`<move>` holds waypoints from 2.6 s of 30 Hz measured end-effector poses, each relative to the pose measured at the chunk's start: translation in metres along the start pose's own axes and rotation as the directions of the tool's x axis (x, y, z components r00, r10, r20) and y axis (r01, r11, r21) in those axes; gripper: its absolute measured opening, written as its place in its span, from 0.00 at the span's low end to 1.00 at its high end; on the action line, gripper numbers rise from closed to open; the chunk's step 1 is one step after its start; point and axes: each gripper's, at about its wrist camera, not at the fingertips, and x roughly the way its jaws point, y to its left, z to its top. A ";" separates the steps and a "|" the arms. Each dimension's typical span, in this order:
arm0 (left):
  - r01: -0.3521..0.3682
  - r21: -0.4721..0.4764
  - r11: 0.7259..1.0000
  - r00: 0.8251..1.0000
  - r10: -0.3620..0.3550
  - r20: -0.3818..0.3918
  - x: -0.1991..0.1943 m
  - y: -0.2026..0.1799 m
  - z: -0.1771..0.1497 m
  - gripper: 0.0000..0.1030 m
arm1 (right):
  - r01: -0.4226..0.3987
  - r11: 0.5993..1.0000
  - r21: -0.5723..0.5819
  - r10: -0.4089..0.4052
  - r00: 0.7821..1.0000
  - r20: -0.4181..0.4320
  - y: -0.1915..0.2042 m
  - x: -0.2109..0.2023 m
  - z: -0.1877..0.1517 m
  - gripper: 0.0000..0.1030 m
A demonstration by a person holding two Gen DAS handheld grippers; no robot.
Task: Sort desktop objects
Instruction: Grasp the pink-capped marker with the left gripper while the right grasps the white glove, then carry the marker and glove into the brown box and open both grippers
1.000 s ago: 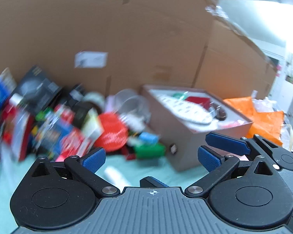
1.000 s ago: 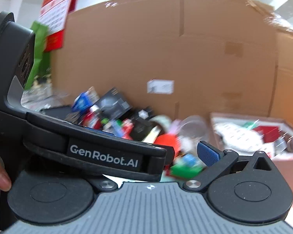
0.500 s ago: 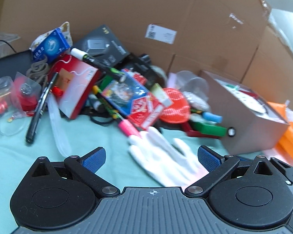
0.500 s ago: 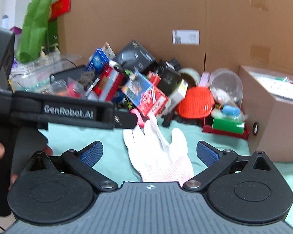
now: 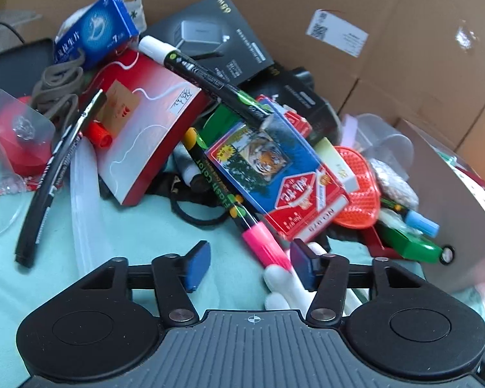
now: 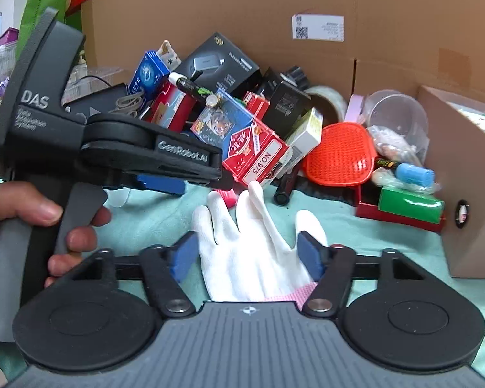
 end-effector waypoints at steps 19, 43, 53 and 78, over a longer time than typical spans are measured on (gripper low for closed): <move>0.011 0.032 0.999 0.999 -0.010 -0.044 -0.021 0.003 -0.009 0.16 | 0.012 0.993 0.117 -0.008 0.999 -0.038 -0.024 -0.015 -0.007 0.07; -0.031 0.154 0.988 0.997 0.042 -0.070 -0.056 0.002 -0.040 0.55 | 0.067 0.994 0.091 -0.063 0.997 -0.050 -0.033 -0.006 -0.013 0.60; -0.015 0.209 0.978 0.994 0.036 -0.098 -0.061 -0.001 -0.045 0.37 | -0.026 0.999 0.042 0.029 0.996 -0.082 -0.018 -0.016 -0.013 0.20; 0.274 0.248 0.929 0.959 -0.284 0.004 -0.066 -0.146 0.019 0.11 | 0.153 0.985 0.074 -0.166 0.963 0.211 -0.094 -0.117 0.045 0.09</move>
